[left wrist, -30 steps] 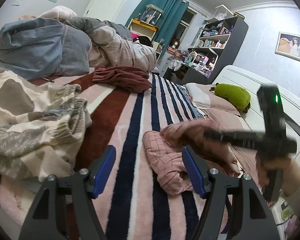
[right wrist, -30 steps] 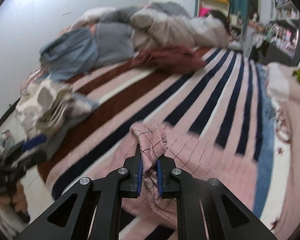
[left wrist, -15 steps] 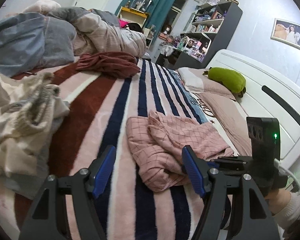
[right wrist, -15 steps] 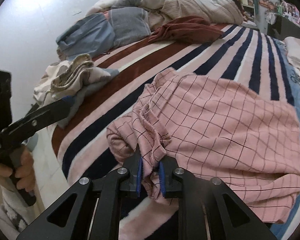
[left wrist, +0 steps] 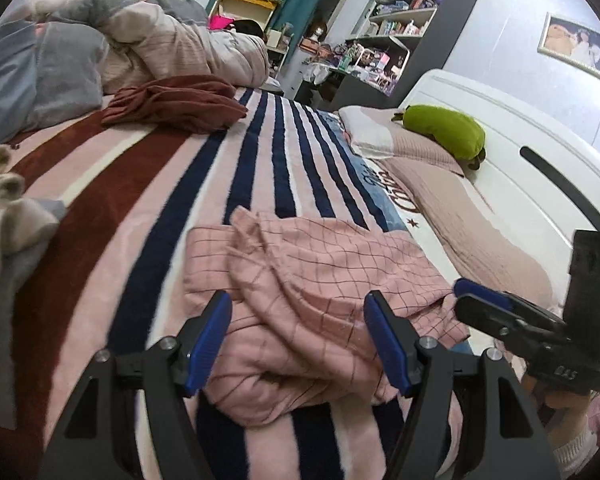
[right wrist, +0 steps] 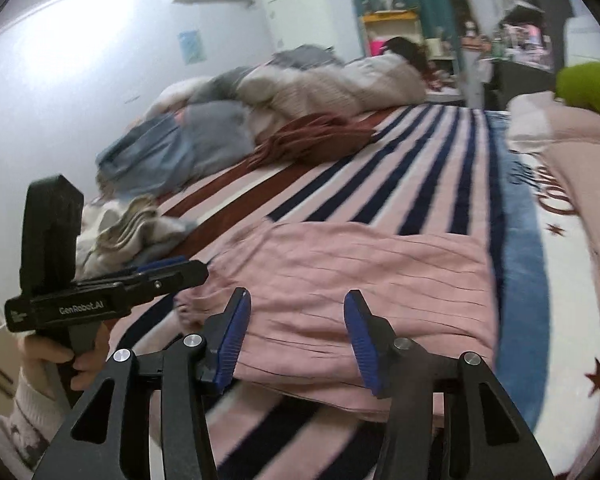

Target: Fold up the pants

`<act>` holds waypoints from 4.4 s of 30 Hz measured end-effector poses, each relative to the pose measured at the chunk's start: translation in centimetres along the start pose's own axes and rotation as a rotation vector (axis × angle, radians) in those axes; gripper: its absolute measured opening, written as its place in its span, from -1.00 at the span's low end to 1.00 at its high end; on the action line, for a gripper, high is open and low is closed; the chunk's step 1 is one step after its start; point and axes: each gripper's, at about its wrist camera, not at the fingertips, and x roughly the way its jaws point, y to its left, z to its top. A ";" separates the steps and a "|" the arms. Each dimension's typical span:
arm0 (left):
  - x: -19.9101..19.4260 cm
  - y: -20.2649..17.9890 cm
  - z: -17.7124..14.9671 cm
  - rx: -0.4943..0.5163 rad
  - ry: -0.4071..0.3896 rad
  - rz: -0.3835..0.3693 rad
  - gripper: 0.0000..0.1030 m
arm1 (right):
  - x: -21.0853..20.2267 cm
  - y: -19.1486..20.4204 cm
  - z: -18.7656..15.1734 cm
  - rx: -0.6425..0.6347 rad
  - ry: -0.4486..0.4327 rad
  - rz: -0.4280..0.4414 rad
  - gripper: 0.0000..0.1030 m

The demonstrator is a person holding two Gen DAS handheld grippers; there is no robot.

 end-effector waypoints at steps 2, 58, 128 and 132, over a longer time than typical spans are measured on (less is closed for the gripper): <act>0.9 -0.8 -0.2 0.025 0.025 0.006 0.25 | -0.3 -0.7 -0.3 0.008 -0.018 -0.016 -0.14; -3.1 -1.1 -2.4 0.177 0.011 0.199 0.23 | -1.7 -1.1 -1.7 0.110 -0.048 0.092 -0.13; -5.9 4.3 -0.7 -0.041 -0.042 0.181 -0.15 | 3.7 4.0 3.3 0.111 0.014 0.349 -0.98; -5.3 3.4 0.8 -0.006 -0.044 0.116 -0.06 | 6.3 6.3 0.7 0.032 0.162 0.318 -0.86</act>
